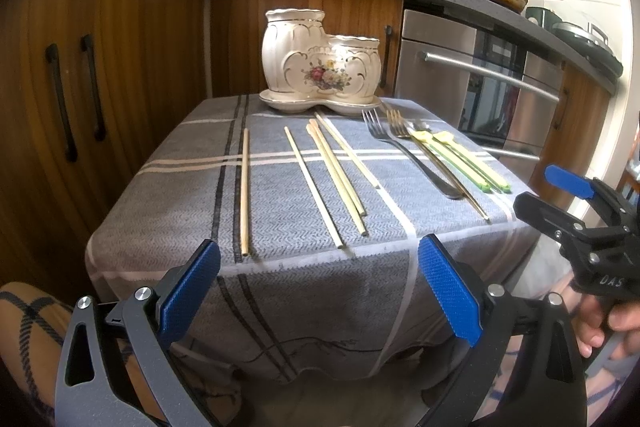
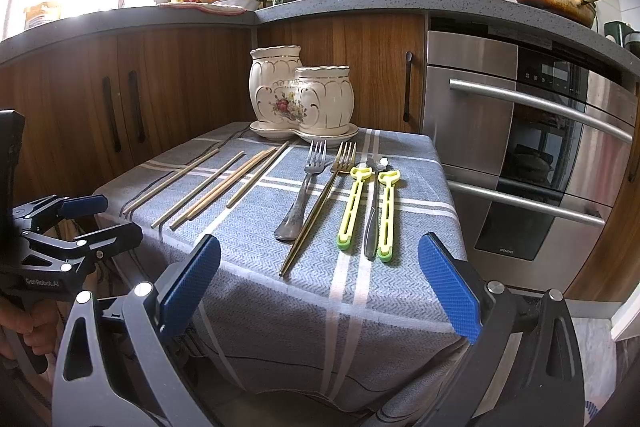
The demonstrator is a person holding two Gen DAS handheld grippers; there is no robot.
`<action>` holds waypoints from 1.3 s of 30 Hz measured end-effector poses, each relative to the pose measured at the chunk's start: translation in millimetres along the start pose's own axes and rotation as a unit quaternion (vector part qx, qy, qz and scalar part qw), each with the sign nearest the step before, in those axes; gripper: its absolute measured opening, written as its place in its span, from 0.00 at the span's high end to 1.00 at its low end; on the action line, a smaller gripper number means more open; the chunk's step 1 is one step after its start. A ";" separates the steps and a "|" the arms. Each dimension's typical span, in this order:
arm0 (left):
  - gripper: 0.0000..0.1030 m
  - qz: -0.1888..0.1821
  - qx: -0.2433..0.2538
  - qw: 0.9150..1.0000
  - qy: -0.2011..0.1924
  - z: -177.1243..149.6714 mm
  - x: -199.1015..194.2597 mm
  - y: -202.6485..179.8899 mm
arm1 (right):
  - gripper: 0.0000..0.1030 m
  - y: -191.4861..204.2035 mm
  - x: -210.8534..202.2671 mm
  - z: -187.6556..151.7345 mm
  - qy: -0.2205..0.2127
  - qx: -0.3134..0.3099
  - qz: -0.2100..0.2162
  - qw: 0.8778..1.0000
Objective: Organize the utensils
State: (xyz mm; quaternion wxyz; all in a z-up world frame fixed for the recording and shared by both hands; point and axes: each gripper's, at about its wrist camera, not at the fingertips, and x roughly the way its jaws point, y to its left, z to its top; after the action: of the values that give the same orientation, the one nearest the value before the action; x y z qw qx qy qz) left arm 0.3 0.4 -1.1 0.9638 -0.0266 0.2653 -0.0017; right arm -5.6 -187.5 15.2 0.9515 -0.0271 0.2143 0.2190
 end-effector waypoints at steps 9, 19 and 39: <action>0.05 0.003 -0.002 1.000 0.001 10.8 -1.0 7.3 | 0.05 -7.7 7.4 6.3 0.020 0.022 0.009 1.000; 0.07 0.034 0.006 0.999 -0.013 46.0 6.7 37.8 | 0.05 -19.9 21.9 17.5 0.047 0.029 0.000 0.998; 0.92 -0.022 0.014 0.982 0.185 94.3 116.1 61.0 | 0.44 -72.0 86.3 58.9 0.140 0.051 -0.025 0.989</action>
State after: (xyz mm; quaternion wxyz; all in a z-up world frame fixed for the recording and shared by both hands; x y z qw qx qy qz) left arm 147.7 64.1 17.2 0.8980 -0.0183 0.4386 -0.0314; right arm 118.6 -209.0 29.3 0.9176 -0.0147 0.3552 0.1780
